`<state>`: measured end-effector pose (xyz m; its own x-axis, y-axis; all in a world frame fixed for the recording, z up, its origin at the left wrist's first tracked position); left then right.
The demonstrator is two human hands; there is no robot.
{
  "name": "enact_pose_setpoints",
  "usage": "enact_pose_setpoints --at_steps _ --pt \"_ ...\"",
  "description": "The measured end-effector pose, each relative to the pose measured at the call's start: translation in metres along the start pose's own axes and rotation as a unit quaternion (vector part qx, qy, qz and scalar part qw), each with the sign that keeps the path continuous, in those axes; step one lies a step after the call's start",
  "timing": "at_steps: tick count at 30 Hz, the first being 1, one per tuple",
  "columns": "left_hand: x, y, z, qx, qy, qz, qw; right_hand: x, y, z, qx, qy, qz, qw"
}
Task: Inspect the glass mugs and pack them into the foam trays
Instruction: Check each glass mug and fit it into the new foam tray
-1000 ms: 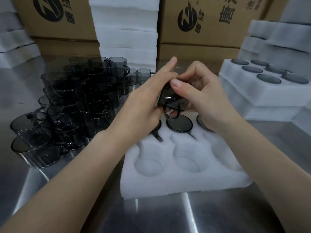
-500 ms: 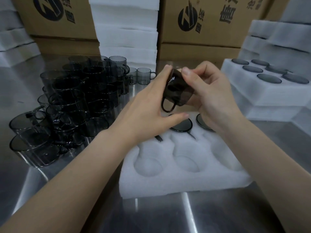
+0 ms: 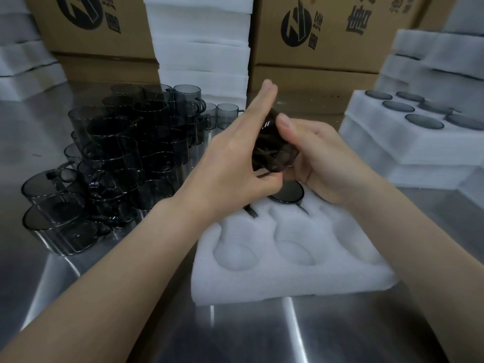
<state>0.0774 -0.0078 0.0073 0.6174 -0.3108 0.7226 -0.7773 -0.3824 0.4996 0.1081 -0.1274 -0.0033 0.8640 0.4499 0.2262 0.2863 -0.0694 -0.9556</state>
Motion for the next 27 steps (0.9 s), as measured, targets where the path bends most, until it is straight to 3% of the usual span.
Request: enact_pose_setpoints --at_steps 4,10,15,21,27 --pt "0.001 0.003 0.0 -0.005 -0.01 0.017 1.0 0.001 -0.001 -0.001 -0.003 0.02 0.0 1.0" --pt "0.003 0.012 0.003 -0.004 -0.031 0.071 0.997 0.001 -0.004 -0.003 0.08 0.02 0.027 0.996" --pt "0.003 0.018 0.01 0.069 -0.077 0.128 0.986 0.004 0.001 -0.011 0.115 0.08 0.047 0.989" --pt "0.004 0.016 0.007 0.104 -0.054 0.123 0.985 0.002 0.006 0.006 0.18 -0.112 0.095 0.973" --pt "0.006 0.003 0.001 0.064 -0.027 0.034 0.997 0.002 0.002 0.002 0.128 -0.081 0.065 0.986"
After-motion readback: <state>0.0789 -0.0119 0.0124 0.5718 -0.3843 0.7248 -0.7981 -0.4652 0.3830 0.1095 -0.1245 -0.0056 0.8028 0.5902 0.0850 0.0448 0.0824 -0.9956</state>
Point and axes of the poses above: each hand's wrist, its own x-axis towards the middle knuckle, its own z-axis out of the palm, y = z × x, the point moved 6 cm from there along x, towards the middle knuckle, and after that the axes turned 10 degrees about -x, right-handed, at the moved point
